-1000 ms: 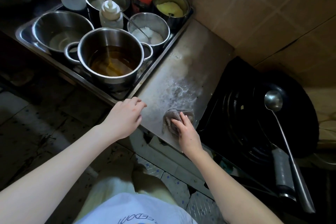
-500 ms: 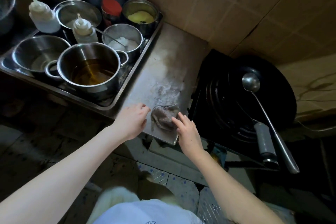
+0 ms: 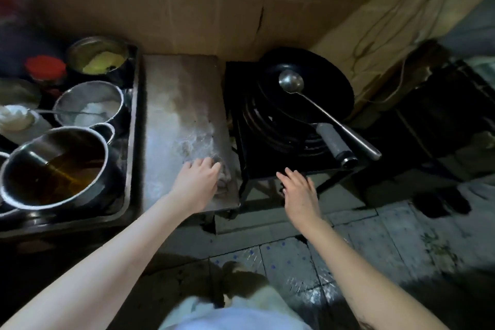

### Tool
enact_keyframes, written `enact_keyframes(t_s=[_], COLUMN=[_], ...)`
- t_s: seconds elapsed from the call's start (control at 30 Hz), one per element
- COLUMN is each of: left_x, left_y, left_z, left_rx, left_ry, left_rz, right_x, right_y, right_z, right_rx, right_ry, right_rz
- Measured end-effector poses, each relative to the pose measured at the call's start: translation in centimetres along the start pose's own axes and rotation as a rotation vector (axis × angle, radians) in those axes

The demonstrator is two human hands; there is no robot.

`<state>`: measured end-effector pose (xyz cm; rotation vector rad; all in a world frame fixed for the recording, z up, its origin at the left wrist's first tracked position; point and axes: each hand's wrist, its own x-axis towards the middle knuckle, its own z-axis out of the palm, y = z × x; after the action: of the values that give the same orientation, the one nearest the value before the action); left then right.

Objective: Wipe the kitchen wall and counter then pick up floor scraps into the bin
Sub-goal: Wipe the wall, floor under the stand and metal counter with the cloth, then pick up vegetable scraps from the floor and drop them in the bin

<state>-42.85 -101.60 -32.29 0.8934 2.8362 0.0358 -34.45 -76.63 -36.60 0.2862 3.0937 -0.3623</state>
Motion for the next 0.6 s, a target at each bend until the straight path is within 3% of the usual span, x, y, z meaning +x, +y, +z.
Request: enact_keyframes(t_s=[0.27,0.6], left_x=[2.8,3.7], left_y=[4.6,16.9], left_z=[-0.3,-0.3], left_rx=[0.063,0.116], left_ry=[-0.010,-0.085], left_rz=[0.344,0.749], right_x=[-7.4,-17.0], right_y=[1.6,5.0], right_z=[-1.6,-3.6], right_rx=[0.001,-0.039], right_ry=[0.103,0.156], right_rz=[0.315,0.695])
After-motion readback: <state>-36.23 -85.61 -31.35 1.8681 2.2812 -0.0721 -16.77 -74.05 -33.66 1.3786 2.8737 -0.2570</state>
